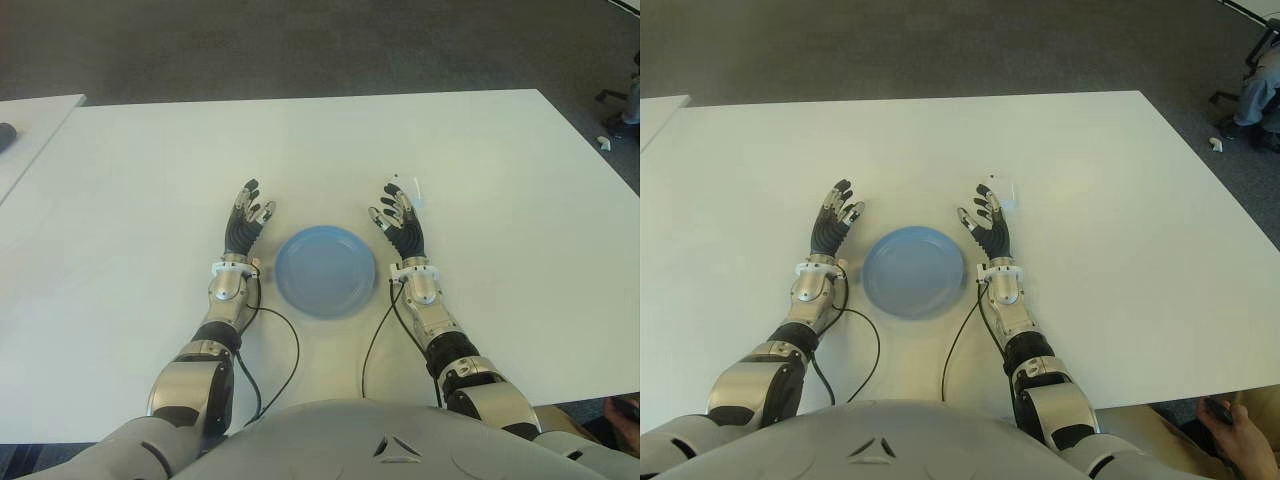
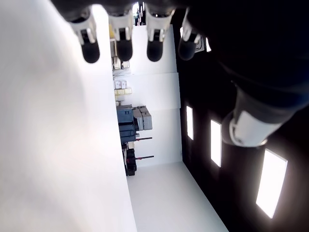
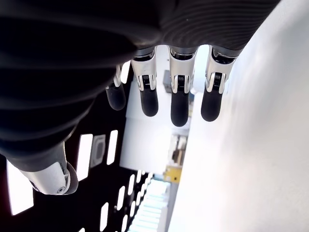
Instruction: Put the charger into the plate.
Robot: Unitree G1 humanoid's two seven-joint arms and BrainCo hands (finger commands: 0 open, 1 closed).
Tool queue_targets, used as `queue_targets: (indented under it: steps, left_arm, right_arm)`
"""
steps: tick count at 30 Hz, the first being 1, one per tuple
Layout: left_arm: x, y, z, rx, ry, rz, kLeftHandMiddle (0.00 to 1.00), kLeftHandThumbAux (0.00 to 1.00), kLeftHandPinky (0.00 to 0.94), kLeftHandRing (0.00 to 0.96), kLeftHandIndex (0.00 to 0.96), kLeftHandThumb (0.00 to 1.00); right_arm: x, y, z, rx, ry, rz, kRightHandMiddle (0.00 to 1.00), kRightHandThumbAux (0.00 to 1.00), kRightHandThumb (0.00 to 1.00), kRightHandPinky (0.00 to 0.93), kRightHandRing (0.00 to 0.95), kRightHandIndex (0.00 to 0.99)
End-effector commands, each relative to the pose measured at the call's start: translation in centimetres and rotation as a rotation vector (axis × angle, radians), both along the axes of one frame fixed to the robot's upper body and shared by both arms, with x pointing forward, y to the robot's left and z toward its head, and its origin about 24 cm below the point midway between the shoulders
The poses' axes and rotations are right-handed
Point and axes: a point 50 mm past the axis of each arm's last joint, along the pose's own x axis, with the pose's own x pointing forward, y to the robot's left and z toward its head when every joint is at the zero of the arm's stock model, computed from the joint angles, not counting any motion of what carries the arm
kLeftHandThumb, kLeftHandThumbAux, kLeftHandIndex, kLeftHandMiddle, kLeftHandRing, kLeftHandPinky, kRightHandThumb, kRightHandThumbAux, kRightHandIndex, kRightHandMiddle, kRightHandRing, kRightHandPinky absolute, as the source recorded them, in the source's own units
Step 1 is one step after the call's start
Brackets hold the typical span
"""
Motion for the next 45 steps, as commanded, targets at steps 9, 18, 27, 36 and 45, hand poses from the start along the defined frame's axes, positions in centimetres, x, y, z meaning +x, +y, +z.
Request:
queue_targets:
  steps: [9, 18, 27, 36, 45]
  left_arm:
    - [-6.6, -0.4, -6.0, -0.033, 0.322, 0.009, 0.061, 0.591, 0.083, 0.065, 0.000, 0.056]
    - [-6.5, -0.5, -6.0, -0.044, 0.327, 0.005, 0.059, 0.595, 0.093, 0.065, 0.000, 0.073]
    - [-6.4, -0.6, -6.0, -0.042, 0.328, 0.006, 0.064, 0.589, 0.102, 0.072, 0.000, 0.092]
    - [-6.3, -0.6, -6.0, -0.038, 0.331, 0.002, 0.063, 0.590, 0.100, 0.071, 0.002, 0.109]
    - [-6.2, -0.8, -6.0, -0.049, 0.332, 0.004, 0.060, 0.598, 0.101, 0.068, 0.004, 0.124]
  right_arm:
    - [-3.3, -1.8, -4.5, 0.103, 0.271, -0.030, 0.198, 0.581, 0.554, 0.242, 0.216, 0.118]
    - [-2.0, -2.4, -1.4, 0.093, 0.303, -0.044, 0.201, 0.579, 0.563, 0.430, 0.295, 0.061]
    - [-1.3, -2.2, 3.0, -0.135, 0.146, -0.078, 0.218, 0.569, 0.526, 0.441, 0.337, 0.043]
    - [-1.6, -2.7, 6.2, -0.331, -0.038, -0.060, 0.223, 0.549, 0.502, 0.393, 0.316, 0.077]
    - [-1.0, -3.4, 9.1, -0.492, -0.158, -0.027, 0.213, 0.539, 0.435, 0.368, 0.290, 0.097]
